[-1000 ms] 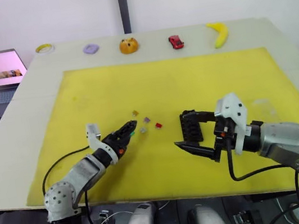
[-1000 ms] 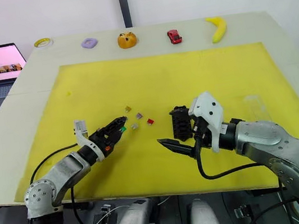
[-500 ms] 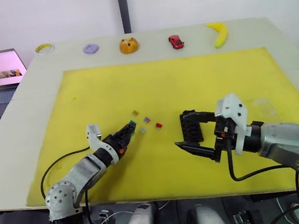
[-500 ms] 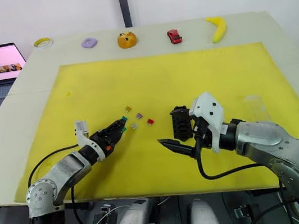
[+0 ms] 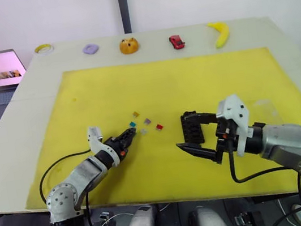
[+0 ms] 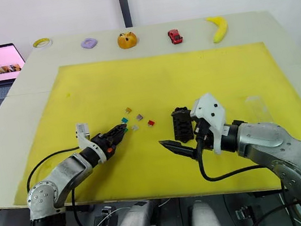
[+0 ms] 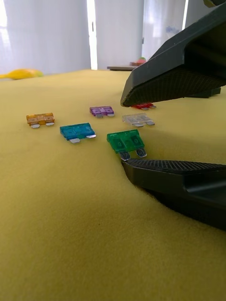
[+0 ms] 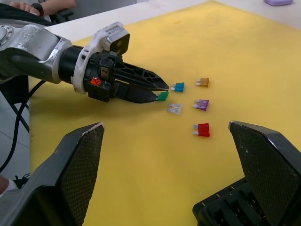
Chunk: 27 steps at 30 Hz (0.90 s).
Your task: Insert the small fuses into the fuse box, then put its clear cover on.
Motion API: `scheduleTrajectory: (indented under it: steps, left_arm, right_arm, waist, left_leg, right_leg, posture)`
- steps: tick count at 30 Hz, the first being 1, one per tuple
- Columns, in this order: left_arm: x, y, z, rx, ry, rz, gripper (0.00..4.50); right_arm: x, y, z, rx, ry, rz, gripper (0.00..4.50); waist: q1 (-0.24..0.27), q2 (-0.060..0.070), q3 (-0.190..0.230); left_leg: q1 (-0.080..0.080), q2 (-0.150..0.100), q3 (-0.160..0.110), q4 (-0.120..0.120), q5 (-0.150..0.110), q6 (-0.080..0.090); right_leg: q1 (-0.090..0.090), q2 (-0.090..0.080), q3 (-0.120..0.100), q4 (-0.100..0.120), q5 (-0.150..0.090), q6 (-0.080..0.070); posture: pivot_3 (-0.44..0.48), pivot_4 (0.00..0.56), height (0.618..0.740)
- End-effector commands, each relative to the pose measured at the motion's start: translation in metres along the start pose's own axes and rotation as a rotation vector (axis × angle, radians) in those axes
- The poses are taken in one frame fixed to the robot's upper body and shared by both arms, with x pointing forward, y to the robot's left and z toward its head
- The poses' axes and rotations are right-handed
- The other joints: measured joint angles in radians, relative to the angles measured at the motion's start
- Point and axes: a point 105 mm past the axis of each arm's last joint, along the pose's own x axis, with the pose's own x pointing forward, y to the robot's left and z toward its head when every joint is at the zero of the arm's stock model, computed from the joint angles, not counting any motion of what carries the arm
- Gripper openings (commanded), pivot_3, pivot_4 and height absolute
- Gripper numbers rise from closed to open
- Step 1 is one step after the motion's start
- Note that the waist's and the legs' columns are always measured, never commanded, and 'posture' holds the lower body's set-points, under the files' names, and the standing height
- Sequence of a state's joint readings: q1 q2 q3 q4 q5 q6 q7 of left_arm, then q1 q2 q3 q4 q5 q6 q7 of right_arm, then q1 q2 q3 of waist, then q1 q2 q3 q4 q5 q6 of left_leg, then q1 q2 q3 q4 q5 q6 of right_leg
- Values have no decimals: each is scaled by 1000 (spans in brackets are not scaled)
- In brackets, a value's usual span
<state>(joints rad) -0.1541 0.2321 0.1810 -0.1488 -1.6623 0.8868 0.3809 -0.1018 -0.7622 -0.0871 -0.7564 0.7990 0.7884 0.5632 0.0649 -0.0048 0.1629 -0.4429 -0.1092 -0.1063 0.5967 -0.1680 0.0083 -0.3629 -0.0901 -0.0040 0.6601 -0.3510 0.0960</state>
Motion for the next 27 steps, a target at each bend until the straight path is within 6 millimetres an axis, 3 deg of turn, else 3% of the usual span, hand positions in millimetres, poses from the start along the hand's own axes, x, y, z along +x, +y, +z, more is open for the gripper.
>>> scheduleTrajectory:
  steps: [1, 4, 6, 7, 15, 19, 22, 25, 27]
  left_arm:
    - [4, 16, -17, -28, 69, 54, 1884]
    - [4, 18, -16, -31, 63, 60, 1033]
    - [4, 19, -15, -33, 60, 59, 129]
    - [4, 19, -15, -35, 59, 57, 29]
    - [2, 11, -11, -41, 41, 27, 29]
    - [-8, -3, 0, -55, 22, -39, 29]
    - [-17, -20, 11, -88, 7, -129, 29]
    - [-29, -64, 24, -28, -1, -357, 29]
    - [-31, -83, 26, 6, 13, -452, 29]
  right_arm:
    - [-3, -1, 10, -38, -34, -15, 4500]
    - [-3, -2, 10, -40, -34, -15, 4500]
    - [-3, -2, 10, -40, -34, -16, 4500]
    - [-3, -2, 10, -41, -34, -16, 4500]
    - [-3, -3, 11, -43, -36, -17, 4500]
    - [-3, -4, 12, -42, -41, -20, 4500]
    - [-3, -5, 14, -22, -58, -24, 4500]
    - [2, -7, 27, 89, -148, -12, 4500]
    - [7, -8, 34, 175, -197, 4, 4500]
  waist:
    - [0, 0, 0]
    - [-1, 0, 0]
    - [-2, 0, 0]
    - [-3, 0, 0]
    - [-3, 0, 0]
    - [-5, 0, 0]
    - [-11, -1, 1]
    - [-24, -4, 4]
    - [-27, -6, 5]
  left_leg:
    - [0, 0, 0, 0, 0, 0]
    - [0, 0, 0, 0, 0, 0]
    - [0, 0, 0, 0, 0, 0]
    - [0, 0, 0, 0, 0, 0]
    - [0, 0, 0, -1, 0, 0]
    - [0, 1, 0, -1, 0, 0]
    - [-2, 1, 0, -2, 0, 0]
    - [-4, 1, 0, -2, 1, 2]
    - [-4, 1, 0, -2, 2, 2]
  right_leg:
    - [0, 0, 0, 0, 0, 0]
    - [0, 0, 0, 0, 0, 0]
    - [0, 0, 0, 0, 0, 0]
    - [0, 0, 0, 0, 0, 0]
    - [-1, 0, 0, 0, 0, 0]
    - [-1, 0, 0, 0, 0, 0]
    - [-4, 0, 0, 0, 0, 0]
    - [-5, 0, 0, 0, 0, 0]
    - [-6, 1, 0, 1, 0, 0]
  posture:
    - [0, 150, 735]
    - [0, 150, 735]
    - [0, 150, 735]
    - [0, 150, 735]
    - [0, 150, 735]
    - [0, 150, 735]
    - [0, 150, 735]
    - [0, 150, 735]
    - [0, 150, 735]
